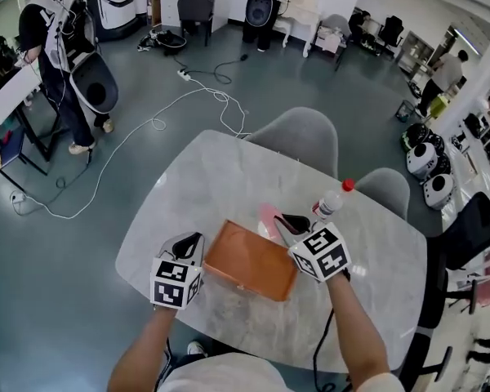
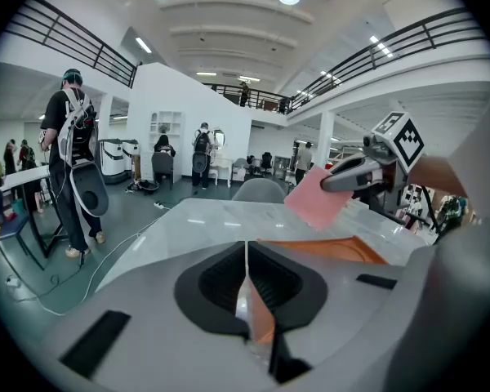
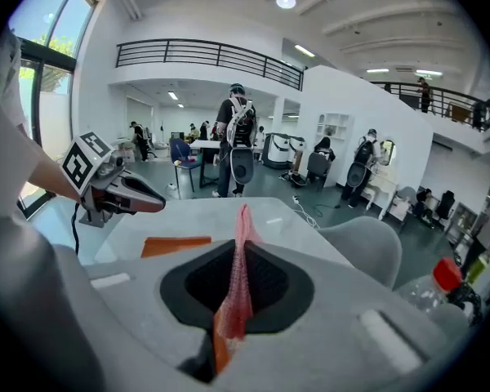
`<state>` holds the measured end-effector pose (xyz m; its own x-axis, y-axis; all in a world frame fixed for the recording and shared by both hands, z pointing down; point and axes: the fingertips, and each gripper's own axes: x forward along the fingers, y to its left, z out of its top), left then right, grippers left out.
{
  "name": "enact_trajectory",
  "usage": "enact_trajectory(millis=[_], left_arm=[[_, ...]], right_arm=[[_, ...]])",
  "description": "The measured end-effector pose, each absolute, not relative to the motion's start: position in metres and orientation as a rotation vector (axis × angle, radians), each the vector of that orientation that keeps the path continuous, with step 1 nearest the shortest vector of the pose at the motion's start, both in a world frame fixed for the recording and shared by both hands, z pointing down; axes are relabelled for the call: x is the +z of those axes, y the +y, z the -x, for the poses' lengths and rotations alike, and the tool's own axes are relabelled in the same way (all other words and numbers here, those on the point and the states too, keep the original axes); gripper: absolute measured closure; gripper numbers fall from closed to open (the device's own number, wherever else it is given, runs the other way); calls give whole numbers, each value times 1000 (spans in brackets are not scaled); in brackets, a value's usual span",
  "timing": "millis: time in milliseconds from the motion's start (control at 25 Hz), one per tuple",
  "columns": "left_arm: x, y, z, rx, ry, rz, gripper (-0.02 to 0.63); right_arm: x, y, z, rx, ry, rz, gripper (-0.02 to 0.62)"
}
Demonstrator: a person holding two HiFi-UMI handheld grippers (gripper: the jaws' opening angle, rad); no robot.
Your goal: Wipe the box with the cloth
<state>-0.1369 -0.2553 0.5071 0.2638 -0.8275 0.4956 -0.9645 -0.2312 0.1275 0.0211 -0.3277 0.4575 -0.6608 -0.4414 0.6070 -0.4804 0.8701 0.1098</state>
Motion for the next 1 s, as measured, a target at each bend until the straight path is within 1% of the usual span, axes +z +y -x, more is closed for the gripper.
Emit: enact_trajectory(millis=[360, 520, 720, 920, 1000], left_arm=[[518, -266, 147, 506, -1683, -2063, 589], [519, -265, 151, 517, -1722, -2021, 591], [521, -262, 157, 499, -1766, -1979, 590], [518, -258, 153, 490, -1791, -1969, 589], [518, -255, 153, 487, -1799, -1964, 589]], right_arm=[[508, -355, 38, 154, -2421, -305, 578], [524, -358, 55, 243, -2439, -152, 578], [544, -352, 74, 280, -2415, -12, 578], [552, -341, 73, 536, -2406, 76, 578], [554, -336, 71, 584, -2395, 101, 578]])
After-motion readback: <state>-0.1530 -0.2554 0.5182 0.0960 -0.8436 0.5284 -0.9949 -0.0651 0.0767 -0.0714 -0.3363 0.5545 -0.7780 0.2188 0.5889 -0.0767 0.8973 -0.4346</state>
